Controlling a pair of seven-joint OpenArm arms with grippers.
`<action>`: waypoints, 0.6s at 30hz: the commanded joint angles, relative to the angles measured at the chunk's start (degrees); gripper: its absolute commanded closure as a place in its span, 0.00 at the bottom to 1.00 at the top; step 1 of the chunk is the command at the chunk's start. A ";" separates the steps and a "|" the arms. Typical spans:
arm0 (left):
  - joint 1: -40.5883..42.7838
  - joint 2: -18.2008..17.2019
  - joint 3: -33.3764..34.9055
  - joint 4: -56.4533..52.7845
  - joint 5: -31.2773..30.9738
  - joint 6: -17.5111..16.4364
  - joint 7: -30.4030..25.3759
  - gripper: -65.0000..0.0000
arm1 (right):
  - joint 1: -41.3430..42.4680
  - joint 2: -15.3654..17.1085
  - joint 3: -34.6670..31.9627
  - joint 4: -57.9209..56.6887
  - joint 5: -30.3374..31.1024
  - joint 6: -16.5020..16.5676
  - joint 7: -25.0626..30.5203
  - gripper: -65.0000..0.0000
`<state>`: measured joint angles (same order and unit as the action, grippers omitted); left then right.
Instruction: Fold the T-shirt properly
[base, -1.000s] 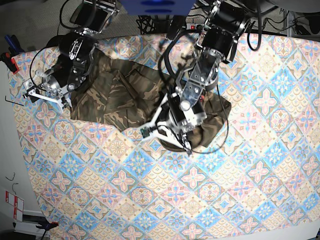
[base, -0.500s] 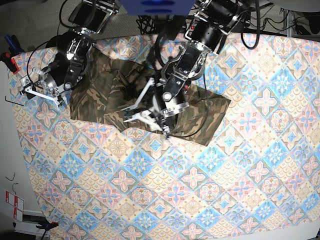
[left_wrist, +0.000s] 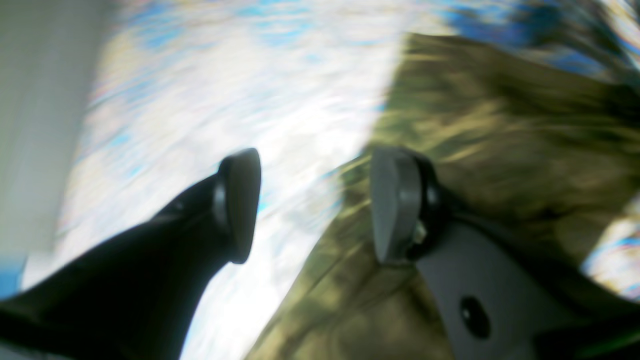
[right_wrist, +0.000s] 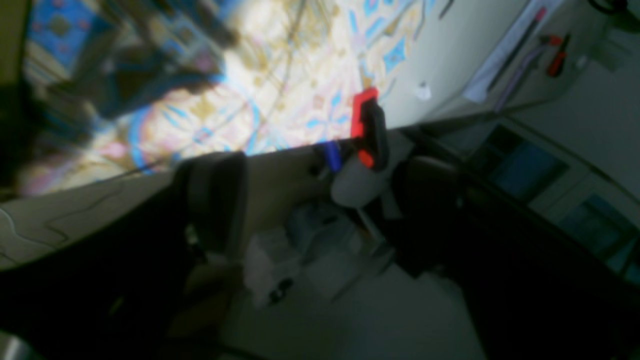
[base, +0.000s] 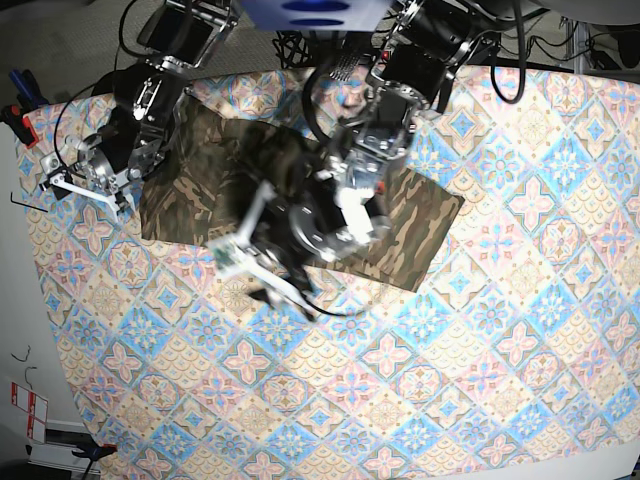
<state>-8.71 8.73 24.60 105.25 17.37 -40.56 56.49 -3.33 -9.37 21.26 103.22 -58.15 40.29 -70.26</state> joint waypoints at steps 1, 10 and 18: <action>-1.18 0.27 -3.37 2.13 1.23 0.56 2.54 0.46 | 0.65 0.37 -0.03 1.53 -0.97 -0.29 -0.29 0.26; 1.19 -15.81 -17.00 2.92 2.72 0.56 6.76 0.46 | 0.74 0.37 4.72 6.10 22.59 -0.29 0.06 0.26; 5.24 -17.92 -22.62 2.66 2.81 0.56 6.68 0.46 | 0.74 0.37 19.93 5.04 46.59 -0.29 -0.20 0.26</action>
<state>-2.85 -8.95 2.11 107.04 20.01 -40.34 63.66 -3.20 -9.34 41.43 107.55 -12.10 39.79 -71.37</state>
